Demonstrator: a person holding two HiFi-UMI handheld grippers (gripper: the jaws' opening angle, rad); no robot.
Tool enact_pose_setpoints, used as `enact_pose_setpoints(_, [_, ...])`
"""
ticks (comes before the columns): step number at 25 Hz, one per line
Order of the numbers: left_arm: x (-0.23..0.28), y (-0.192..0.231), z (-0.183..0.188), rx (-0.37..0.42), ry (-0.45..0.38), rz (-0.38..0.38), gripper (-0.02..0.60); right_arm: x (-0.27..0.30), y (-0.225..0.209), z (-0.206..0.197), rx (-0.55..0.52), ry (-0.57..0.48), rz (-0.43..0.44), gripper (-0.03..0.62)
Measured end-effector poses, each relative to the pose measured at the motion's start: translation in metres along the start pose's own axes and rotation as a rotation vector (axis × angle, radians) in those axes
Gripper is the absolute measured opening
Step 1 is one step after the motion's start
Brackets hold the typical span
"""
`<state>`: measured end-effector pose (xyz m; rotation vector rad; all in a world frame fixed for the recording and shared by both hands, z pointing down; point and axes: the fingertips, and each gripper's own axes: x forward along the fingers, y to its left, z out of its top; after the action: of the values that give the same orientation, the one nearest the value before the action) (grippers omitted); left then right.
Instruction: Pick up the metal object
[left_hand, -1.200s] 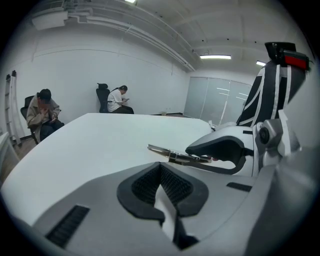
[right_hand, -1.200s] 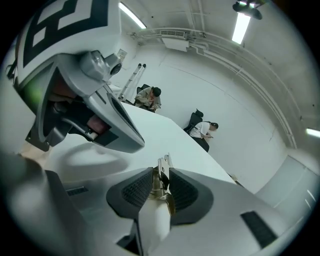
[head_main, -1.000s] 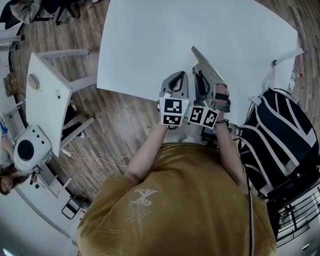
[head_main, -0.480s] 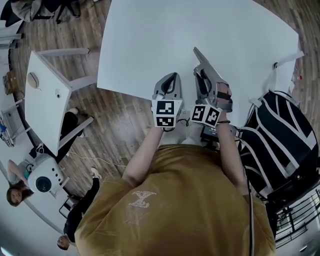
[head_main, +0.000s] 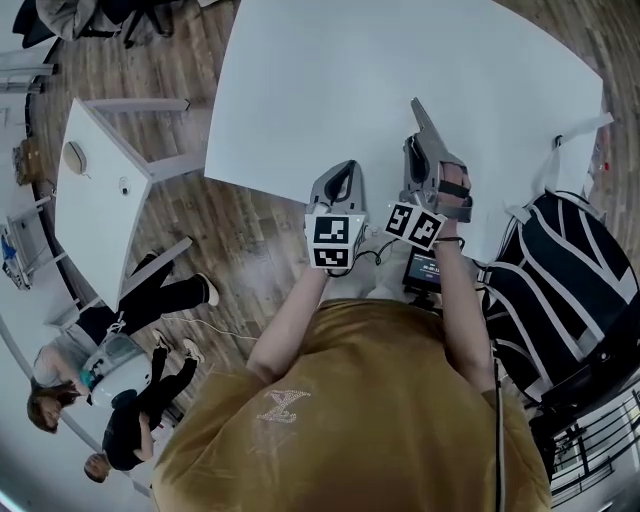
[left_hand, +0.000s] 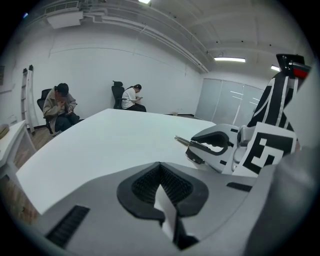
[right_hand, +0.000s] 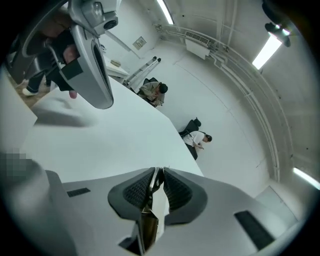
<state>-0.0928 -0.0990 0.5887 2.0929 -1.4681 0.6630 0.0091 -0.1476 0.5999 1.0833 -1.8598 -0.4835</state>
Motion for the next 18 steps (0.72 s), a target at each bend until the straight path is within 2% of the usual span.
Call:
enact_pose_setpoints(1, [0.0, 0.001, 0.001, -0.003, -0.002, 0.001, 0.003, -0.001, -0.001, -0.001, -0.004, 0.002, -0.014, 0.06])
enact_pose_setpoints(18, [-0.002, -0.001, 0.001, -0.028, -0.007, 0.008, 0.002, -0.022, -0.007, -0.035, -0.016, 0.08, -0.083, 0.061])
